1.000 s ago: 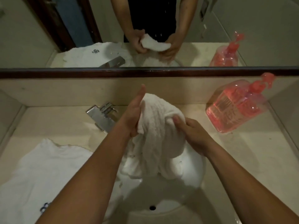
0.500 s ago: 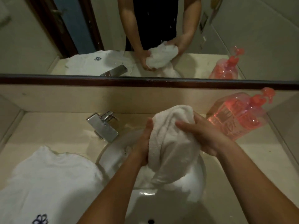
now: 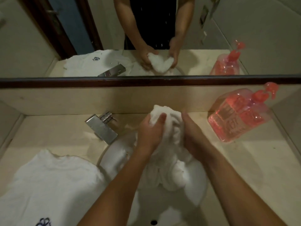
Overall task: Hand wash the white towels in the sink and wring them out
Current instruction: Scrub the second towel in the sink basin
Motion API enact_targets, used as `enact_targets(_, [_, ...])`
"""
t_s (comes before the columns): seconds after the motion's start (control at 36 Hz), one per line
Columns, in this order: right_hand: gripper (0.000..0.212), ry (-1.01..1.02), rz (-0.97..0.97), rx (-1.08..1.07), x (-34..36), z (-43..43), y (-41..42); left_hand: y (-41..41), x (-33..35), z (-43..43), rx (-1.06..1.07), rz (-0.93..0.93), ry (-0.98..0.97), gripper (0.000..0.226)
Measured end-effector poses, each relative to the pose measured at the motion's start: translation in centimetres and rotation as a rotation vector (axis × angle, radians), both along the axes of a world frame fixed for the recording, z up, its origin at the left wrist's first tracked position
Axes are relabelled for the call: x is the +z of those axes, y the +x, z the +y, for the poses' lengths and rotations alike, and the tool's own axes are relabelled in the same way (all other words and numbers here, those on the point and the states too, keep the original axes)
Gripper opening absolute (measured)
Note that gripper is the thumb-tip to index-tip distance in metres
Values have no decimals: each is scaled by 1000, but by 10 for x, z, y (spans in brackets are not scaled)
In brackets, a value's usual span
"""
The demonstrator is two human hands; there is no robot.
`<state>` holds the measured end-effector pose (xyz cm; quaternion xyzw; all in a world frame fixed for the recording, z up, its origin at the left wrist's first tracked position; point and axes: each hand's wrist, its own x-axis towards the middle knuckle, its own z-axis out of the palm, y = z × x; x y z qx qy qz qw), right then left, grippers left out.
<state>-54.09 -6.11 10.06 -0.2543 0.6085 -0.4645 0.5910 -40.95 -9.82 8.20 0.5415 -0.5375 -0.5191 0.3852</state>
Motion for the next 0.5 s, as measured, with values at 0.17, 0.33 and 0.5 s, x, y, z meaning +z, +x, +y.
enact_targets(0.17, [69, -30, 112, 16, -2, 18, 40, -15, -4, -5, 193, -33, 1, 29])
enact_targets(0.33, [50, 42, 173, -157, 10, -5, 13, -25, -1, 9, -6, -6, 11, 34])
enact_targets(0.5, [51, -94, 113, -31, 8, 33, 36, -16, 7, -12, 100, 7, 44, 43])
